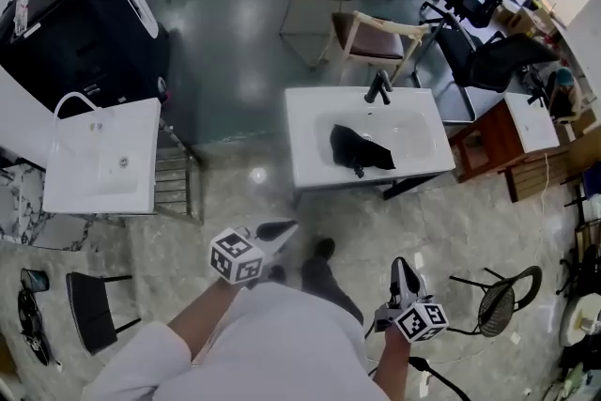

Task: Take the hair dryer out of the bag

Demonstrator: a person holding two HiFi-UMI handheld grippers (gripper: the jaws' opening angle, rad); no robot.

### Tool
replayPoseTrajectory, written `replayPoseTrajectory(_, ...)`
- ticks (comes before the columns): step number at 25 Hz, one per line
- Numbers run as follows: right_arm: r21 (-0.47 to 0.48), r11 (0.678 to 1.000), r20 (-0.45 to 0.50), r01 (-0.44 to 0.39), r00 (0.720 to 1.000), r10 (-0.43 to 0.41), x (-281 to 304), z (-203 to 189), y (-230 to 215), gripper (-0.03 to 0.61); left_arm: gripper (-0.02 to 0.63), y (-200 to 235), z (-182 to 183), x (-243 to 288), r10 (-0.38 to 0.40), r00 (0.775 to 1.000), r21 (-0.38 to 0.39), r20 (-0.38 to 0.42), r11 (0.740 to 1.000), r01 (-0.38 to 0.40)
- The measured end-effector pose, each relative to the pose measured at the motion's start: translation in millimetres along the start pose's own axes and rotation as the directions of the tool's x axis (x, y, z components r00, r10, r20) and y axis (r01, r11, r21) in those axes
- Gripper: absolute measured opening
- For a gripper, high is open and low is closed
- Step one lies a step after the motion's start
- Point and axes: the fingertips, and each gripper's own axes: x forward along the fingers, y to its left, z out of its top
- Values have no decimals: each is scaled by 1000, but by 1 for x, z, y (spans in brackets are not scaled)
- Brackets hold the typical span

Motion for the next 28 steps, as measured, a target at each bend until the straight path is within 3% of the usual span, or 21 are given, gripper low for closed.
replayPoseTrajectory(16,8,993,-70,-116,991,116,111,69,-76,6,-2,51,57,95,120,993,3,-8,993,-120)
replayPoseTrajectory(28,24,979,-181,-203,962,204,167,97,-137,6,-1,69,73,171,187,981,8,-53,982,-187)
